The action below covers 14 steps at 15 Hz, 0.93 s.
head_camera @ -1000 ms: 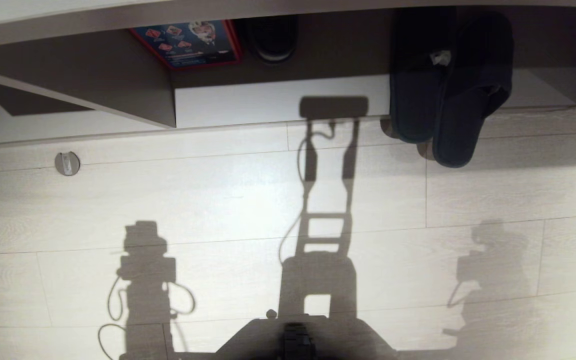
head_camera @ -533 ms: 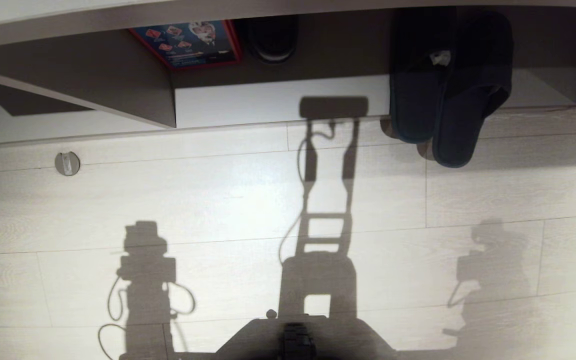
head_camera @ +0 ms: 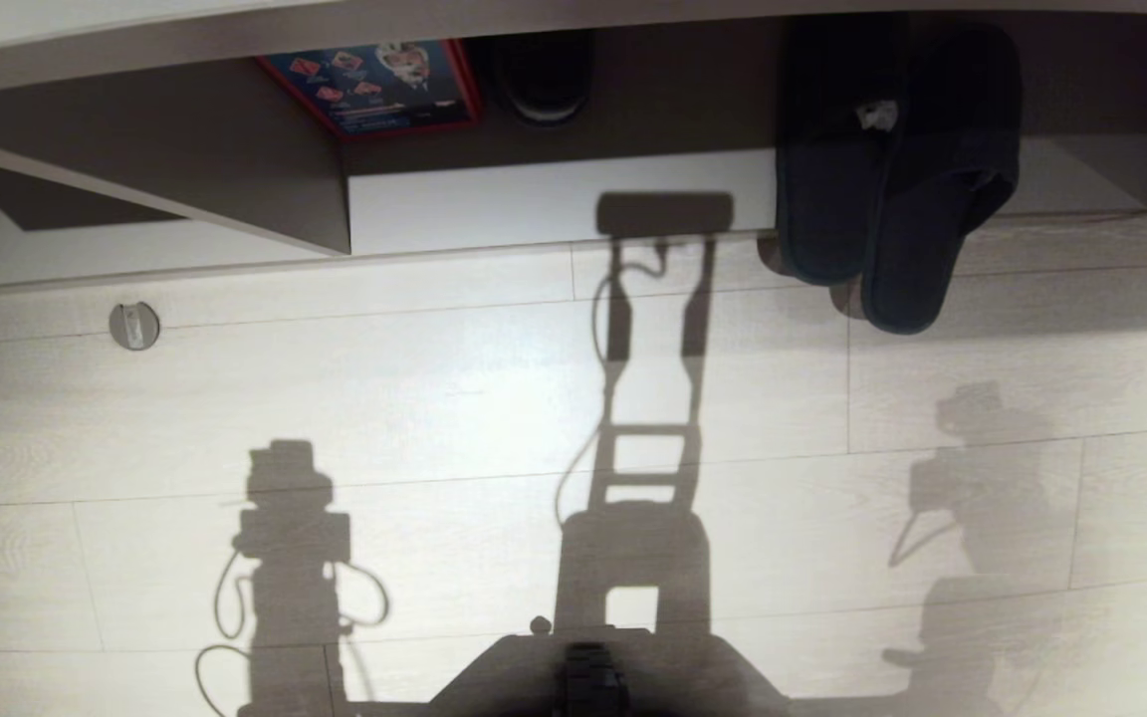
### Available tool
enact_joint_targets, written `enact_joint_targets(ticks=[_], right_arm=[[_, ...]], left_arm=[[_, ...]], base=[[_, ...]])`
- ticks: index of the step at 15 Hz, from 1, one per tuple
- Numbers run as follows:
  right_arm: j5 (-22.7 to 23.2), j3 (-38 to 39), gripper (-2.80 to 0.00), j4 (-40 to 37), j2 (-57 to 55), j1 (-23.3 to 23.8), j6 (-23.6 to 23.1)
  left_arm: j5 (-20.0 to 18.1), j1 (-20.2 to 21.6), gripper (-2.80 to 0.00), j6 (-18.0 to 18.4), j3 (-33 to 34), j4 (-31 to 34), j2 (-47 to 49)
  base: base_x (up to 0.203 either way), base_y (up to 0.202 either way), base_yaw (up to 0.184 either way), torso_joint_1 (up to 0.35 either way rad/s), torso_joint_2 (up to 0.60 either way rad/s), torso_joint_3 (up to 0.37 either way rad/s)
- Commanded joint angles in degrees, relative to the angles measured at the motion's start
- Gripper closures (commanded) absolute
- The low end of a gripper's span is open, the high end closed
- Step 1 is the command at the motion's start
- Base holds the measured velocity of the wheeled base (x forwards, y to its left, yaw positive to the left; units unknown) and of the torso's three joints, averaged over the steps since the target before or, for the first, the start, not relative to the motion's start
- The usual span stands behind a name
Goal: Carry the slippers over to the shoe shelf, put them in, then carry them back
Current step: Pick up the slippers in the shoe cabinet
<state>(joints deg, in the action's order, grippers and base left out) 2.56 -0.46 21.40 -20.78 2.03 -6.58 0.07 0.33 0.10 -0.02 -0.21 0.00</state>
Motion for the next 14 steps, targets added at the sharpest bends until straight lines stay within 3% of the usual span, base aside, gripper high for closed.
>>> enact_joint_targets(ticks=[1, 5, 14], right_arm=[[-0.1, -0.6, 0.00, 4.6, -9.7, 0.5, -0.6], [-0.3, -3.2, 0.00, 16.2, -22.4, 2.6, -1.6], [-1.3, -9.9, 0.00, 29.1, -42.0, 5.1, -1.2]], left_arm=[[0.0, 0.0, 0.00, 0.0, -0.1, 0.0, 0.0], [0.0, 0.0, 0.00, 0.0, -0.1, -0.1, 0.0], [0.0, 0.0, 0.00, 0.0, 0.0, 0.0, 0.0]], base=[[0.000, 0.000, 0.000, 0.000, 0.00, 0.000], [0.000, 0.000, 0.000, 0.000, 0.00, 0.000], [0.000, 0.000, 0.000, 0.000, 0.00, 0.000]])
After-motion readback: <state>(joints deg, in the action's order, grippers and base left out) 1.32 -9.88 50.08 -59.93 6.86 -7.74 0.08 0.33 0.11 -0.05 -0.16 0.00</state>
